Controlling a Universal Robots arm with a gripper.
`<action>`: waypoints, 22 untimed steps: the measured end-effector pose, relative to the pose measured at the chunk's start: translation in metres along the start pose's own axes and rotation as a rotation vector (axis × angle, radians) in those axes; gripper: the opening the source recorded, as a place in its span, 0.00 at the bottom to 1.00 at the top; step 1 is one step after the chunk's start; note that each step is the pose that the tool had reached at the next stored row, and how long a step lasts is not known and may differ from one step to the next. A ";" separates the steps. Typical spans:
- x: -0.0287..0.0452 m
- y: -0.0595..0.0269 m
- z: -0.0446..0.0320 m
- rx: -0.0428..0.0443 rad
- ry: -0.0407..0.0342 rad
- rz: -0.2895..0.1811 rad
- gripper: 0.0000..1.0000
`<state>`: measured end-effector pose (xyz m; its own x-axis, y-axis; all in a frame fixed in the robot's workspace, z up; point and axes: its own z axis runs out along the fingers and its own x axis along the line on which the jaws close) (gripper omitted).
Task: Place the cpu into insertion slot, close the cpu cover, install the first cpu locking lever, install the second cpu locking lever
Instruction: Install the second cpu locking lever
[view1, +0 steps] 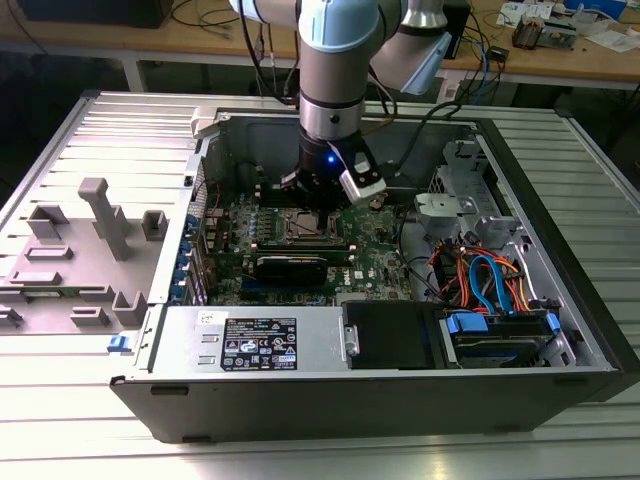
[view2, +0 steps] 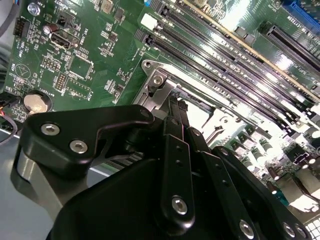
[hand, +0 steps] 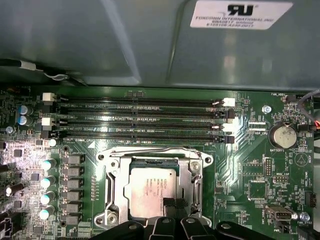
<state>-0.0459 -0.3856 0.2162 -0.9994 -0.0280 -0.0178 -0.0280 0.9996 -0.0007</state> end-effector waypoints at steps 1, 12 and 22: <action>-0.0001 0.0000 -0.0034 -0.0002 -0.0001 0.000 0.11; -0.0003 -0.0066 -0.0242 0.0035 0.0018 0.000 0.11; -0.0001 -0.0131 -0.0242 0.0036 0.0019 0.000 0.11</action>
<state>-0.0459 -0.3987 0.2404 -0.9995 -0.0285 -0.0159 -0.0284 0.9996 -0.0042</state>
